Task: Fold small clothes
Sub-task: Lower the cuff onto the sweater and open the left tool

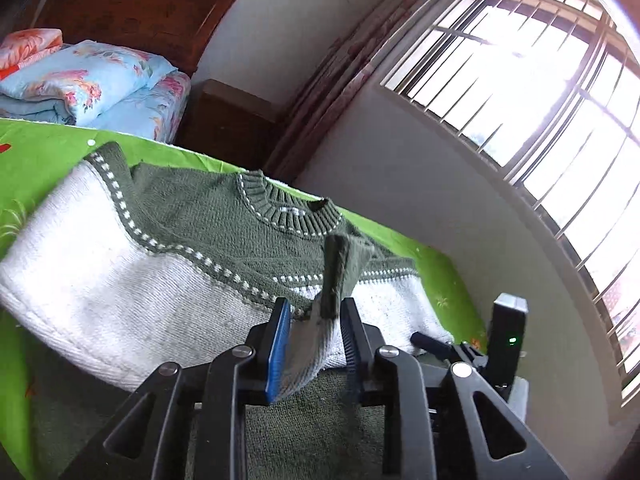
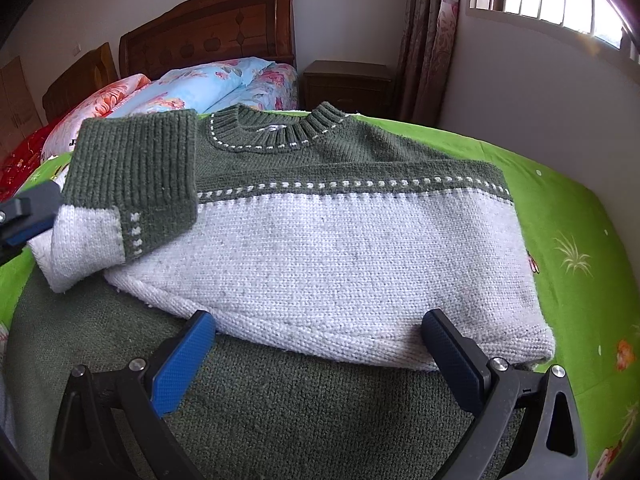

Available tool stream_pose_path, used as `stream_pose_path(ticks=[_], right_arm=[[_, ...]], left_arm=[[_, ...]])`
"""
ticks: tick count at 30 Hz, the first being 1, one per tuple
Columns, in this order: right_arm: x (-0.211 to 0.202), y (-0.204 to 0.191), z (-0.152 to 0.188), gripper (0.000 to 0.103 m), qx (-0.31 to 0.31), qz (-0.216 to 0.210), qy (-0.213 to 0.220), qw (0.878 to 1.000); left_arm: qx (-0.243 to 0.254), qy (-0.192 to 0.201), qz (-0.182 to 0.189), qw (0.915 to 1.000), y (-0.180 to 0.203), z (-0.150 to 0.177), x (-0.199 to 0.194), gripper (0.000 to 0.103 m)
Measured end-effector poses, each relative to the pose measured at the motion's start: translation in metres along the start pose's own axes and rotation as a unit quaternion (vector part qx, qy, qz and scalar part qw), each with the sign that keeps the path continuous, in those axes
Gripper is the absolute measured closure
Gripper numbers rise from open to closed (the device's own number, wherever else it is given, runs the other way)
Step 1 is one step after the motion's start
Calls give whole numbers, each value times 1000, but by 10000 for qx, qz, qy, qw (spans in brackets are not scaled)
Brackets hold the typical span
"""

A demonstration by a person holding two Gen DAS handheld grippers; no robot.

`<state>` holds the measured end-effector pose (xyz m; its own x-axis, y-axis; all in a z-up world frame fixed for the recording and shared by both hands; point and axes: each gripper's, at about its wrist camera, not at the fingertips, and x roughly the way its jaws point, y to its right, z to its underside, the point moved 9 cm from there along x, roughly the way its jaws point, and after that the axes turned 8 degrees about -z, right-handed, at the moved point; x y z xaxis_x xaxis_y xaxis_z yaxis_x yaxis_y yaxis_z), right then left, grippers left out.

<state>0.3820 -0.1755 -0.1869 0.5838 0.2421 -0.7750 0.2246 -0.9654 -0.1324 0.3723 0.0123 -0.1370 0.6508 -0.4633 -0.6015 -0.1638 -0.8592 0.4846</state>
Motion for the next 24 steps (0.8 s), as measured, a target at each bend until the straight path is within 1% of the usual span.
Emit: stream_pose_path(ticks=[1, 3, 5, 6, 7, 9, 11, 13, 14, 16, 17, 19, 21, 24], right_arm=[[0, 0, 0, 0, 0, 3, 1, 10000], [0, 0, 0, 0, 0, 3, 1, 10000], [0, 1, 0, 0, -10, 14, -9, 10000], [0, 1, 0, 0, -14, 16, -8, 10000], [0, 0, 0, 0, -7, 7, -2, 10000], [0, 1, 0, 0, 17, -34, 17, 10000], [-1, 1, 0, 0, 31, -58, 27, 10000], [-1, 1, -1, 0, 28, -63, 32, 10000], [-1, 1, -1, 0, 27, -67, 30, 10000], [-1, 1, -1, 0, 36, -96, 44, 9999], [-3, 1, -1, 0, 40, -140, 69, 9999], [-11, 3, -2, 0, 145, -256, 206, 9994], [-28, 8, -3, 0, 381, -383, 427, 9976], [-60, 16, -2, 0, 991, -966, 790, 9872]], left_arm=[[58, 67, 59, 9999, 2, -4, -9, 74], [176, 132, 186, 9996, 6, -10, -24, 67], [147, 75, 362, 9992, 6, -15, -28, 67], [89, 178, 276, 9994, 3, -16, -33, 67], [31, 356, -2, 9994, -4, -19, -37, 67], [-132, 663, -801, 9945, -27, -18, -43, 67], [-381, 818, -1240, 9882, -47, -9, -49, 67], [-509, 943, -1665, 9802, -63, 5, -55, 67], [-518, 962, -1759, 9783, -69, 12, -55, 67], [-608, 910, -1784, 9779, -81, 23, -49, 67], [-737, 833, -1812, 9771, -89, 27, -45, 67], [-1019, 638, -1782, 9766, -103, 31, -36, 67], [-1275, 584, -1770, 9742, -114, 32, -34, 67], [-1541, 726, -1745, 9698, -125, 31, -39, 67]])
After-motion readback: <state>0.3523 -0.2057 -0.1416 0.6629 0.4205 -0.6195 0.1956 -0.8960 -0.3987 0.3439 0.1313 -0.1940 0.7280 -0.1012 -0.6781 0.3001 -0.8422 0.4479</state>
